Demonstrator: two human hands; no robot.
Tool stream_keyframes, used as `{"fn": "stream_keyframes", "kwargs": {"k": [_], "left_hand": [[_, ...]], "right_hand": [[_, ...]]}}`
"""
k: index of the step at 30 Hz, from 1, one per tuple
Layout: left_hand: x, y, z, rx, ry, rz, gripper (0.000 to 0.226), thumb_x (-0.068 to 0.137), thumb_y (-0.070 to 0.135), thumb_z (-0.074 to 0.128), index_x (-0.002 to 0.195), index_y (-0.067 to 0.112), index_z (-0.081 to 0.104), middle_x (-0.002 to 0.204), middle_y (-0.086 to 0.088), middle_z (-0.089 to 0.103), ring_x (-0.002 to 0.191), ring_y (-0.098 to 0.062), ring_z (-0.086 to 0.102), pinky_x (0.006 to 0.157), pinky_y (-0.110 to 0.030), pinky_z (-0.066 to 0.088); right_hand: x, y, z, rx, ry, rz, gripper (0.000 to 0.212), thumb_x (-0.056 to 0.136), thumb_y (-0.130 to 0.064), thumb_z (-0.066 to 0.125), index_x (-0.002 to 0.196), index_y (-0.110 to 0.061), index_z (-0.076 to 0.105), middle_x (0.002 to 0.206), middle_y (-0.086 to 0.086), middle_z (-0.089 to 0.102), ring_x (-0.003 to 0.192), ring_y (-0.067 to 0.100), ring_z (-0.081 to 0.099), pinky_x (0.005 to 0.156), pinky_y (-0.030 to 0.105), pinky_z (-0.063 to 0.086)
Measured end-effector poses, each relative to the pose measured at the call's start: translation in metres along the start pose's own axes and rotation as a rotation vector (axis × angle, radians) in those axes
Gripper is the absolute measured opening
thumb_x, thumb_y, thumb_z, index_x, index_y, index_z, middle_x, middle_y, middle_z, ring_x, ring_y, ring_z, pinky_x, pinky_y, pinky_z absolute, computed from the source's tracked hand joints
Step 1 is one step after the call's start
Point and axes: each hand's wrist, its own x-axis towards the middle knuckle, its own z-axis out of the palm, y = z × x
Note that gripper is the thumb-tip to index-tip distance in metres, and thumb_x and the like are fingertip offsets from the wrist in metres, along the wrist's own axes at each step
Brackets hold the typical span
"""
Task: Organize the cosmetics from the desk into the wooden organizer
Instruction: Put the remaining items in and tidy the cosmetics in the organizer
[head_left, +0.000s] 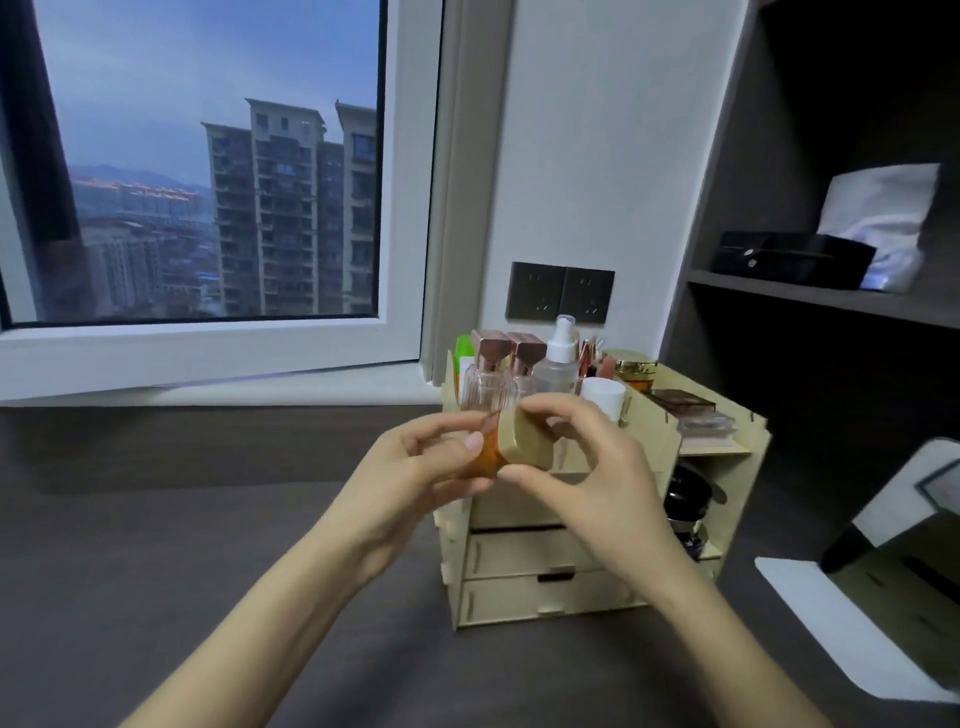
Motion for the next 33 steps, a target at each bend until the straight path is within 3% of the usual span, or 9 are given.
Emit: {"fn": "stream_keyframes", "kwargs": {"k": [3, 6, 10, 15, 19, 23, 28, 33], "left_hand": [[0.022, 0.007, 0.031, 0.041, -0.048, 0.076, 0.028, 0.083, 0.004, 0.061, 0.110, 0.008, 0.063, 0.090, -0.014, 0.074, 0.081, -0.021, 0.069, 0.078, -0.028, 0.058], [0.044, 0.010, 0.052, 0.086, -0.047, 0.120, 0.025, 0.086, 0.002, 0.060, 0.111, 0.005, 0.062, 0.095, -0.015, 0.073, 0.084, -0.020, 0.068, 0.078, -0.025, 0.059], [0.067, 0.007, 0.063, 0.162, -0.040, 0.148, 0.020, 0.086, 0.004, 0.060, 0.105, 0.009, 0.065, 0.098, -0.016, 0.072, 0.087, -0.021, 0.068, 0.079, -0.026, 0.058], [0.087, 0.002, 0.066, 0.202, -0.037, 0.152, 0.018, 0.085, 0.007, 0.061, 0.102, 0.012, 0.067, 0.097, -0.016, 0.073, 0.092, -0.024, 0.069, 0.080, -0.027, 0.058], [0.103, 0.002, 0.072, 0.232, -0.037, 0.182, 0.017, 0.085, 0.006, 0.061, 0.100, 0.012, 0.069, 0.096, -0.014, 0.073, 0.091, -0.024, 0.070, 0.080, -0.029, 0.059], [0.114, -0.001, 0.084, 0.333, -0.058, 0.219, 0.022, 0.087, 0.004, 0.059, 0.093, 0.021, 0.071, 0.093, -0.002, 0.075, 0.091, -0.017, 0.070, 0.082, -0.030, 0.058], [0.122, -0.004, 0.095, 0.388, -0.059, 0.223, 0.021, 0.087, 0.008, 0.060, 0.096, 0.024, 0.071, 0.093, 0.006, 0.074, 0.090, -0.008, 0.068, 0.088, -0.032, 0.056], [0.127, -0.009, 0.096, 0.394, -0.062, 0.210, 0.021, 0.085, 0.008, 0.062, 0.095, 0.024, 0.071, 0.093, 0.005, 0.074, 0.092, -0.011, 0.068, 0.090, -0.037, 0.055]], "right_hand": [[0.018, 0.020, -0.037, 0.053, 0.173, 0.032, 0.044, 0.070, -0.011, 0.079, 0.103, -0.033, 0.060, 0.103, -0.015, 0.064, 0.101, 0.005, 0.060, 0.088, 0.017, 0.047], [0.042, 0.055, -0.074, 0.043, 0.314, 0.130, 0.042, 0.072, -0.006, 0.077, 0.105, -0.027, 0.061, 0.102, -0.007, 0.066, 0.099, 0.011, 0.063, 0.086, 0.022, 0.052], [0.079, 0.101, -0.115, -0.122, 0.350, 0.223, 0.042, 0.076, -0.007, 0.074, 0.115, -0.016, 0.060, 0.107, -0.003, 0.062, 0.099, 0.013, 0.059, 0.091, 0.032, 0.051], [0.114, 0.144, -0.144, -0.262, 0.135, 0.310, 0.044, 0.074, -0.007, 0.076, 0.114, -0.019, 0.060, 0.113, 0.001, 0.062, 0.109, 0.019, 0.057, 0.098, 0.038, 0.047], [0.128, 0.164, -0.154, -0.356, -0.037, 0.325, 0.047, 0.070, -0.011, 0.080, 0.113, -0.020, 0.061, 0.107, -0.005, 0.062, 0.105, 0.014, 0.057, 0.097, 0.037, 0.048], [0.132, 0.181, -0.156, -0.381, -0.137, 0.356, 0.046, 0.069, -0.008, 0.080, 0.108, -0.025, 0.062, 0.107, -0.006, 0.062, 0.106, 0.013, 0.057, 0.096, 0.039, 0.050], [0.137, 0.188, -0.159, -0.413, -0.291, 0.360, 0.041, 0.070, -0.005, 0.078, 0.100, -0.029, 0.063, 0.106, -0.010, 0.063, 0.103, 0.010, 0.059, 0.092, 0.033, 0.052], [0.149, 0.186, -0.158, -0.487, -0.503, 0.406, 0.040, 0.071, -0.006, 0.078, 0.106, -0.024, 0.067, 0.106, -0.010, 0.067, 0.100, 0.007, 0.062, 0.088, 0.024, 0.050]]}}
